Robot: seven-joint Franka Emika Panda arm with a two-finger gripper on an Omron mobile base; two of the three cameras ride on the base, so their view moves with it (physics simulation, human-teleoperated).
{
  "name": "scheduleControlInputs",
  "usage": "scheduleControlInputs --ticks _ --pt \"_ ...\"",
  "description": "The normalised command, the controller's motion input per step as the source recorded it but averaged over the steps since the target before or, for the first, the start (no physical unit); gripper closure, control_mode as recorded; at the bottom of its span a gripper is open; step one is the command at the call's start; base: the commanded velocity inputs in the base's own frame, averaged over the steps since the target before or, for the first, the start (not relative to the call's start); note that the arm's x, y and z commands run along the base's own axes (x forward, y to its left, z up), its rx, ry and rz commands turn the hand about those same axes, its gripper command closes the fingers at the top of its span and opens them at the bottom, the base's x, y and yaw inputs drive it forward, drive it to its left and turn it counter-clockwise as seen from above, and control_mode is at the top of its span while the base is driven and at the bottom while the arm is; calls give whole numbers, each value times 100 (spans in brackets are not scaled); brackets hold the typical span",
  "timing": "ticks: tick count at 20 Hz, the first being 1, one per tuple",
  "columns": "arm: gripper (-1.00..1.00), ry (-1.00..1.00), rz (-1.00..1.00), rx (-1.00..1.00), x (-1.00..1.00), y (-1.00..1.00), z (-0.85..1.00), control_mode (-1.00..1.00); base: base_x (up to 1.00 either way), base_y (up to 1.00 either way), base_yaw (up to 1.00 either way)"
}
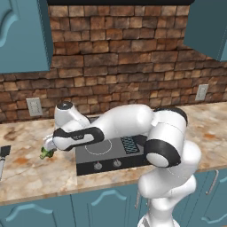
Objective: Put the broccoli and corn in the pot. Retrieve the spatula and lightly stir the vegetables in the pot.
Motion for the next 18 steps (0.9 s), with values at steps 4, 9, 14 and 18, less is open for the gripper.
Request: scheduleControlInputs --ticks 4,9,14,18 --pt "-100 0 -4 7 12 48 -3 -100 0 0 0" --pt "-100 13 -3 0 2 31 2 -100 0 0 0" --pt "-100 6 -3 -1 33 10 -24 -100 0 0 0" --pt "-100 2 -4 0 30 18 -7 -100 0 0 0"
